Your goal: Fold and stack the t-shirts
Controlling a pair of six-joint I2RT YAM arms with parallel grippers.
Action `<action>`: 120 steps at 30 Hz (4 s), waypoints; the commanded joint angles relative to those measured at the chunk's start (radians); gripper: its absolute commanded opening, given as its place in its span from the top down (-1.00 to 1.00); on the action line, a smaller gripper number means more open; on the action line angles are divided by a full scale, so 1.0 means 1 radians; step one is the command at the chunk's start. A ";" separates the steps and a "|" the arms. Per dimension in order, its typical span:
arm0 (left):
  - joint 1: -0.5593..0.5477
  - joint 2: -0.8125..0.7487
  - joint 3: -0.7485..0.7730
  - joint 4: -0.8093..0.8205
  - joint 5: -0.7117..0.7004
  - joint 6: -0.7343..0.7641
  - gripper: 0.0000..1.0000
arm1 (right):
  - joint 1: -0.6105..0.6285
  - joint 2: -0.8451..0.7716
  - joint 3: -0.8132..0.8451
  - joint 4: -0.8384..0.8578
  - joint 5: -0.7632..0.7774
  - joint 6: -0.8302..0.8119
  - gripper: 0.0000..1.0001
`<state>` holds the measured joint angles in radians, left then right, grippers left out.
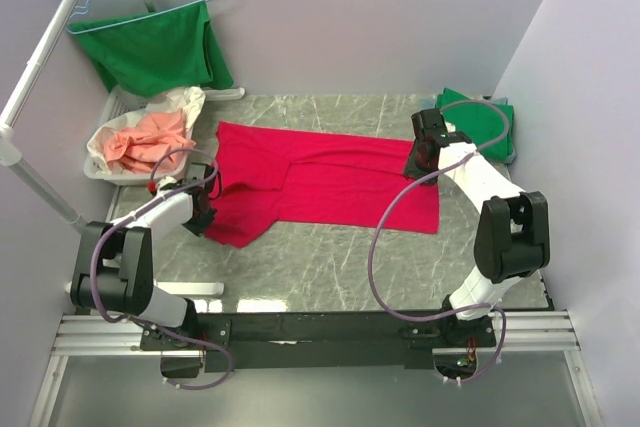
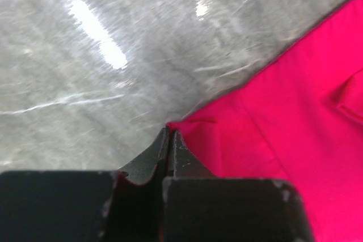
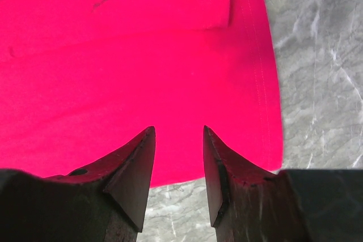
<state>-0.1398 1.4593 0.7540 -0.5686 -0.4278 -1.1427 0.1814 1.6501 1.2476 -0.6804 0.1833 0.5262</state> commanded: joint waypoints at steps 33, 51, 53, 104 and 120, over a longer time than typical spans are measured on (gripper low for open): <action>-0.342 -0.490 0.054 -0.442 -0.118 -0.154 0.98 | -0.128 -0.170 -0.473 0.162 0.078 0.097 0.03; -0.354 -0.499 0.117 -0.496 -0.140 -0.154 0.98 | -0.126 -0.137 -0.471 0.151 0.054 0.127 1.00; -0.354 -0.498 0.128 -0.508 -0.144 -0.155 0.98 | -0.126 -0.157 -0.478 0.137 0.074 0.133 1.00; -0.181 0.165 0.726 -0.375 -0.327 0.006 0.98 | -0.224 -0.018 -0.126 0.053 0.104 0.192 1.00; -0.076 0.421 0.930 -0.315 -0.273 0.067 0.98 | -0.260 0.177 0.050 0.065 0.058 0.170 1.00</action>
<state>-0.2241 1.8534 1.5906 -0.9054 -0.6933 -1.1072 -0.0601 1.7954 1.2369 -0.6388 0.2371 0.7120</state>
